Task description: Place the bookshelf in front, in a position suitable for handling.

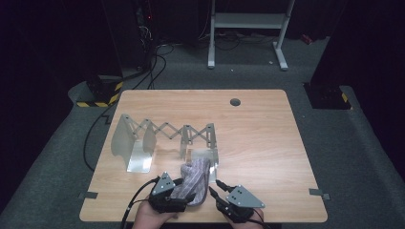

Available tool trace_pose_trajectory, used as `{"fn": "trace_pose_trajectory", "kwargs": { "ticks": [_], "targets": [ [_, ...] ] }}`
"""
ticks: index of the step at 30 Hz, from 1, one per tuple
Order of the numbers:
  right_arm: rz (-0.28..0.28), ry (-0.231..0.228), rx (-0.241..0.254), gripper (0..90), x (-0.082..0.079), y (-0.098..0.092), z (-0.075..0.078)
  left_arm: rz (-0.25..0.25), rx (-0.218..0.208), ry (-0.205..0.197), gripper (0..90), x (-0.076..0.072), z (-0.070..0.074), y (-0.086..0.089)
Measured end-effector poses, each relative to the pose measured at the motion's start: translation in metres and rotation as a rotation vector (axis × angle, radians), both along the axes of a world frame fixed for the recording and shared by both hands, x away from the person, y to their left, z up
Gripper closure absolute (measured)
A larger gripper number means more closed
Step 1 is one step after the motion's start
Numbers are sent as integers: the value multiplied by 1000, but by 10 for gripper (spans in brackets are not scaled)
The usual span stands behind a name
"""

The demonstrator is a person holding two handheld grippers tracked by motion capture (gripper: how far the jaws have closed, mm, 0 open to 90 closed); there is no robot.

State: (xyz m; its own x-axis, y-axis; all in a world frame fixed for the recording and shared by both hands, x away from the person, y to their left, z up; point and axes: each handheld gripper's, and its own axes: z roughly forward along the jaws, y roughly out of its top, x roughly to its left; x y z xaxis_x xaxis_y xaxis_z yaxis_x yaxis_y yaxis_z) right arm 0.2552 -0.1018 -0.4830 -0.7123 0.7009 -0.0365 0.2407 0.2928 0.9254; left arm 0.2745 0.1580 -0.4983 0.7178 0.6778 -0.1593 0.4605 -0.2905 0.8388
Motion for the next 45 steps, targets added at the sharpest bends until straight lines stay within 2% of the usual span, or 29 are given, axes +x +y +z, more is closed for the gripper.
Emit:
{"fn": "trace_pose_trajectory", "kwargs": {
  "ticks": [3,5,7,8,9,10,13,14,16,19,23,26,28,30,33,35,38,40,41,43,45],
  "targets": [
    [36,25,0,646,4,18,-4,10,-32,-15,265,-4,3,13],
    [57,34,-13,628,7,31,-7,43,-50,-44,298,-6,3,27],
    [76,41,-15,594,9,42,-9,79,-78,-44,367,-5,1,40],
    [78,43,-25,579,10,47,-11,103,-71,-42,390,-4,-1,45],
    [78,49,-36,573,12,50,-13,131,-43,-40,413,-3,-5,49],
    [75,57,-48,569,14,53,-15,158,-8,-17,425,1,-10,53],
    [26,79,-94,557,22,53,-23,192,38,49,414,8,-21,58],
    [6,86,-103,557,26,51,-24,192,52,60,409,8,-24,57],
    [-38,87,-112,557,32,45,-24,173,44,76,401,7,-27,54],
    [-72,87,-101,557,37,36,-22,139,61,78,393,3,-30,43],
    [-69,54,-67,546,28,31,-11,116,73,71,393,-1,-32,27],
    [-36,40,-42,510,19,37,-4,85,69,63,391,-2,-31,14],
    [-16,35,-50,499,16,46,-5,64,67,61,384,-2,-31,6],
    [-22,38,-89,488,17,53,-10,54,65,54,376,-2,-31,3],
    [-53,63,-135,473,24,52,-21,60,18,30,372,-5,-25,12],
    [-85,86,-151,456,29,47,-26,87,-11,11,372,-5,-20,23],
    [-112,100,-145,443,33,40,-27,145,-21,-14,373,-2,-15,43],
    [-112,101,-120,420,31,39,-25,182,-10,-19,376,2,-16,54],
    [-103,106,-106,393,29,40,-24,196,-21,-11,377,3,-16,59],
    [-86,139,-90,317,30,43,-25,212,-38,1,381,5,-17,65],
    [-88,180,-109,261,34,47,-29,223,-45,4,382,6,-17,68]
  ]
}}
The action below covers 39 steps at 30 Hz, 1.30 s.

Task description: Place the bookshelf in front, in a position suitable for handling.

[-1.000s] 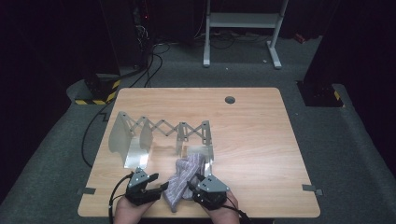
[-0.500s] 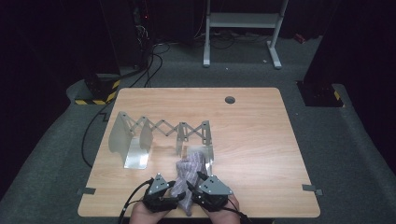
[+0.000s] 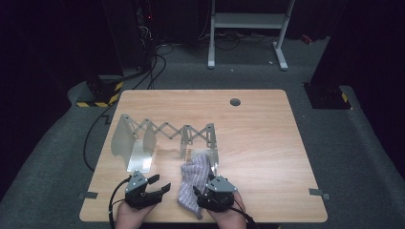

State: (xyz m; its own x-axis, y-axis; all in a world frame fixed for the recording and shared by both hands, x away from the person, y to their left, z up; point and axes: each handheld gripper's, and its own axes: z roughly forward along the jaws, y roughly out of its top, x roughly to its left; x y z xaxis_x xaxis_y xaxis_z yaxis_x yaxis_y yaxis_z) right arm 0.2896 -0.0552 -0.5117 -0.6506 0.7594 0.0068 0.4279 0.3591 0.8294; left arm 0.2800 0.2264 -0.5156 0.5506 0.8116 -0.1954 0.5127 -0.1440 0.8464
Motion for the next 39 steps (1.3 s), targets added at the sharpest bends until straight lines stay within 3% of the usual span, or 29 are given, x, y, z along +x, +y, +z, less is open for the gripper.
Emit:
{"fn": "trace_pose_trajectory", "kwargs": {
  "ticks": [3,5,10,13,16,19,25,33,39],
  "targets": [
    [-7,55,-22,241,8,2,-8,1,10,-1,382,-2,0,1],
    [10,83,-27,281,13,3,-12,3,21,-1,382,-4,-1,2],
    [58,110,-39,508,14,7,-15,13,31,6,384,-6,-3,5],
    [83,96,-32,641,12,8,-14,16,32,8,386,-5,-4,8],
    [100,56,-20,675,8,7,-11,20,39,9,388,-4,-5,8],
    [101,-14,18,675,2,4,3,18,46,8,391,-3,-5,9],
    [92,-106,72,673,-5,-6,23,19,62,1,396,-3,-6,8],
    [92,-238,164,672,-16,-21,57,21,78,-12,404,-2,-6,8],
    [65,-309,236,670,-22,-39,85,15,100,-15,408,-2,-7,6]
  ]
}}
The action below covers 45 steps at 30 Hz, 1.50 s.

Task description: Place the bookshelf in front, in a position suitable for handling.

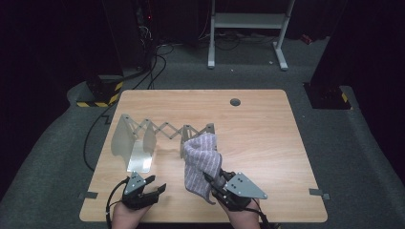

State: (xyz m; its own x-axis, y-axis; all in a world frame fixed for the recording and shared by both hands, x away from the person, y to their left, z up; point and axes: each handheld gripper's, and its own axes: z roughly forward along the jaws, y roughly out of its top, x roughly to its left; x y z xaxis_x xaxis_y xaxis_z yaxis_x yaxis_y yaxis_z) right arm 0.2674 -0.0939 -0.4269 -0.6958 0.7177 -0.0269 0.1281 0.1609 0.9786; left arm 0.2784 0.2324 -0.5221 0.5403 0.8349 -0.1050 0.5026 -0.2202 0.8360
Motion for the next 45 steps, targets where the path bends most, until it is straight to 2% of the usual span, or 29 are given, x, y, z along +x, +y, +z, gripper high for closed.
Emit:
{"fn": "trace_pose_trajectory", "kwargs": {
  "ticks": [8,11,14,16,19,23,27,30,33,37,41,45],
  "targets": [
    [-98,-80,80,666,-3,-43,33,10,11,-6,415,1,0,2],
    [-148,-87,104,665,-2,-60,38,19,13,-10,416,2,1,4],
    [-203,-82,105,665,3,-76,36,26,10,-15,416,2,3,6],
    [-234,-73,96,663,8,-84,31,29,10,-15,416,3,3,7],
    [-260,-26,75,662,17,-93,18,33,21,-22,416,4,4,8],
    [-279,53,9,658,31,-95,-8,59,27,-26,417,7,4,15],
    [-277,156,-52,655,44,-94,-39,104,23,-25,430,10,5,30],
    [-271,206,-70,652,50,-94,-51,133,14,-25,442,12,6,41],
    [-274,231,-84,648,52,-94,-58,160,9,-30,445,16,7,47],
    [-274,252,-92,646,54,-93,-63,176,-10,-52,446,26,17,44],
    [-269,265,-111,645,55,-90,-67,186,33,-84,440,48,30,30],
    [-265,276,-122,643,54,-89,-70,247,72,-100,495,73,37,20]
  ]
}}
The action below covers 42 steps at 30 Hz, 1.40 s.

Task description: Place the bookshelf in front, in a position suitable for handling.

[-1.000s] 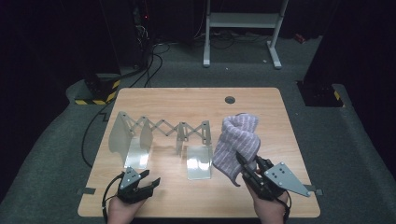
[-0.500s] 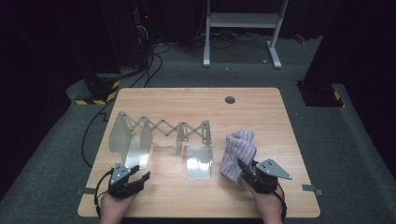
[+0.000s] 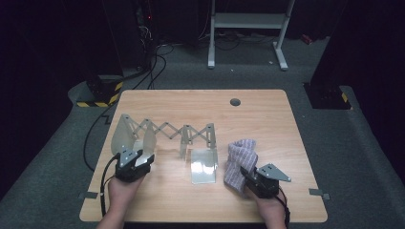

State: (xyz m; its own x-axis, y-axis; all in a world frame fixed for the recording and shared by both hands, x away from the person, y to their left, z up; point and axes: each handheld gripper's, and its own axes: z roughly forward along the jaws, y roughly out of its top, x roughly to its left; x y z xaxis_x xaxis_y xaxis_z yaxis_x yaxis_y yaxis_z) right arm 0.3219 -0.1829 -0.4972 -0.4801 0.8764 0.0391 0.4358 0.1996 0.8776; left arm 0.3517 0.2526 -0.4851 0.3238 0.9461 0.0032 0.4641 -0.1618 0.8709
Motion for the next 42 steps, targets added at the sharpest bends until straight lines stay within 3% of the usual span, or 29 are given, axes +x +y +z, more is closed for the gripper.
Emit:
{"fn": "trace_pose_trajectory", "kwargs": {
  "ticks": [5,7,10,12,22,26,28,30,34,38,42],
  "targets": [
    [3,5,4,642,0,0,-1,35,15,-36,681,13,6,-5],
    [8,8,2,641,0,0,-2,55,36,-48,805,12,7,-9],
    [14,8,2,641,0,1,-3,105,56,-59,869,8,7,-10],
    [17,9,2,641,0,2,-3,117,43,-55,879,5,8,-10],
    [43,24,-3,642,-1,4,-5,117,71,-66,876,-26,7,-16],
    [62,39,7,642,0,7,-6,108,63,-54,867,-25,4,-10],
    [73,38,5,641,-1,10,-6,98,52,-53,792,-26,3,-8],
    [89,41,3,640,-2,13,-6,76,35,-35,708,-29,-1,-4],
    [101,49,0,634,0,17,-7,20,3,38,571,-42,-18,4],
    [105,62,-16,632,3,24,-10,-16,3,108,572,-57,-32,13],
    [99,84,-51,626,8,32,-15,-21,27,170,607,-56,-42,14]
  ]
}}
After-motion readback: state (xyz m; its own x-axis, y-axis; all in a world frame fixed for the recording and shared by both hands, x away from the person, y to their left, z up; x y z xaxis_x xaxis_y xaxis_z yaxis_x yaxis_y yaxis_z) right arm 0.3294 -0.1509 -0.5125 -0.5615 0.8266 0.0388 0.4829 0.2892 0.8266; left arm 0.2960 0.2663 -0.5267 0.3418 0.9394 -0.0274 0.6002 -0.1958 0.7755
